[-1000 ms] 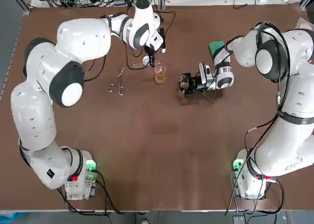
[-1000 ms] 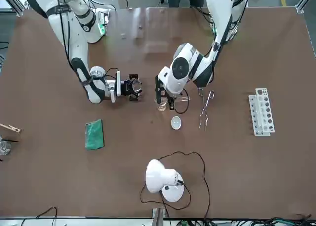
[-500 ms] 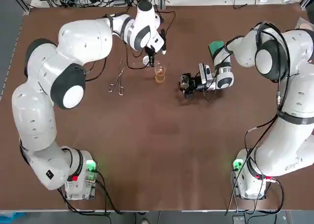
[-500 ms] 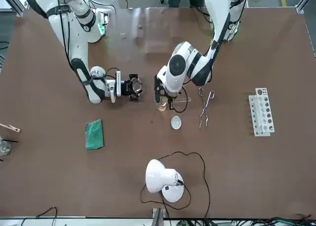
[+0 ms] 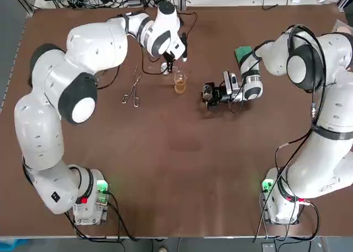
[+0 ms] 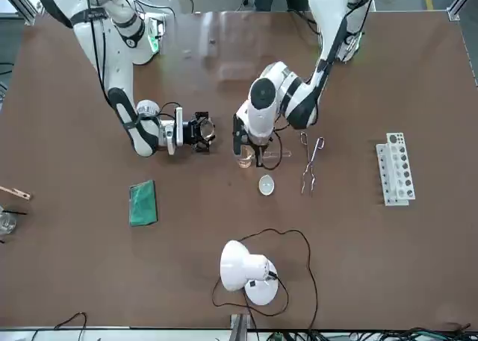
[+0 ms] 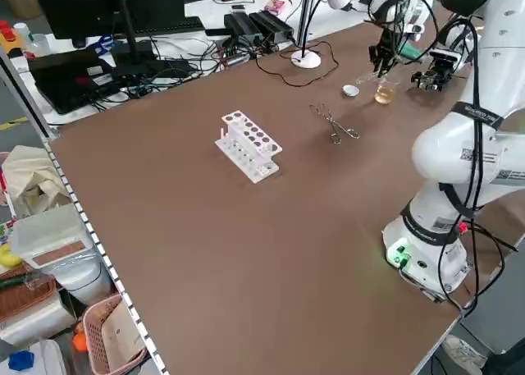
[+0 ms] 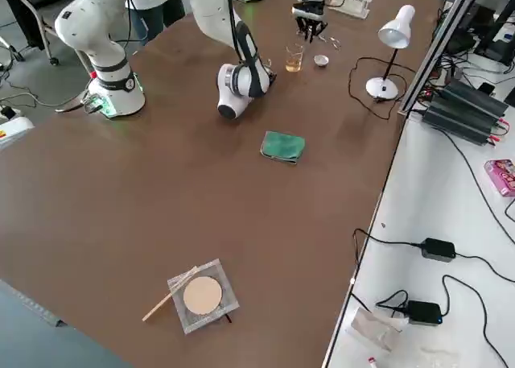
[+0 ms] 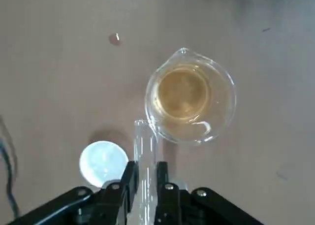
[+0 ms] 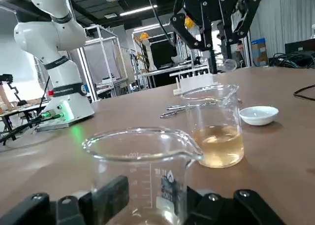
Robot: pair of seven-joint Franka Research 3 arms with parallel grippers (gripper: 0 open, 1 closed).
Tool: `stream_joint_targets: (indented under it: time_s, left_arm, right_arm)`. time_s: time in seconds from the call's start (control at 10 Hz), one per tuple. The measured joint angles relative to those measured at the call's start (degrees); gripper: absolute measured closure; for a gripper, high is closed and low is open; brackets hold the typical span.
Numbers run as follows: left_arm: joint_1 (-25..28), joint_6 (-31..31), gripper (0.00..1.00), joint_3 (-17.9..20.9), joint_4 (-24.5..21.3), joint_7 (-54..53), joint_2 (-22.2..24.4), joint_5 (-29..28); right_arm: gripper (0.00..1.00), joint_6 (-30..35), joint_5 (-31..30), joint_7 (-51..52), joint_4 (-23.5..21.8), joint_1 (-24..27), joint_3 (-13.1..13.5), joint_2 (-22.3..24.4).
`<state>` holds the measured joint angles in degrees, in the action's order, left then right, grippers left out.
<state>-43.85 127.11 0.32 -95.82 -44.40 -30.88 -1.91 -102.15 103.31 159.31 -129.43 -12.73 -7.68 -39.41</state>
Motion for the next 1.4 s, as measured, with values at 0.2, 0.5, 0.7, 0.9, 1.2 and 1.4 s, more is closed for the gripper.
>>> stream_joint_targets:
  time_s: [0.2,0.5,0.7,0.9,1.2,1.4]
  left_arm:
    - [-0.51,-1.63,0.79,0.01,1.36,1.03,-0.18,-0.48]
    - [-0.96,-2.97,0.79,0.06,1.66,2.0,-0.85,-2.23]
    - [-1.75,-3.99,0.79,0.07,2.2,4.16,-1.13,-3.81]
    - [-2.53,-5.01,0.79,0.1,2.45,5.14,-1.35,-3.84]
    - [-3.45,-6.12,0.79,0.13,3.29,6.37,-2.09,-7.72]
    - [-4.13,-7.06,0.79,0.17,4.31,6.71,-2.6,-8.98]
  right_arm:
    - [0.61,0.06,0.0,-0.07,0.0,0.0,0.0,-0.02]
    - [0.61,0.06,0.0,-0.08,0.0,0.0,0.0,-0.05]
    - [0.61,0.11,0.0,-0.09,0.0,0.0,0.0,-0.1]
    - [0.61,0.57,0.0,-0.1,0.0,0.0,0.01,-0.12]
    - [0.61,0.64,0.0,-0.1,0.0,0.0,0.01,-0.12]
    - [0.61,0.69,0.0,-0.11,0.0,0.01,0.01,-0.12]
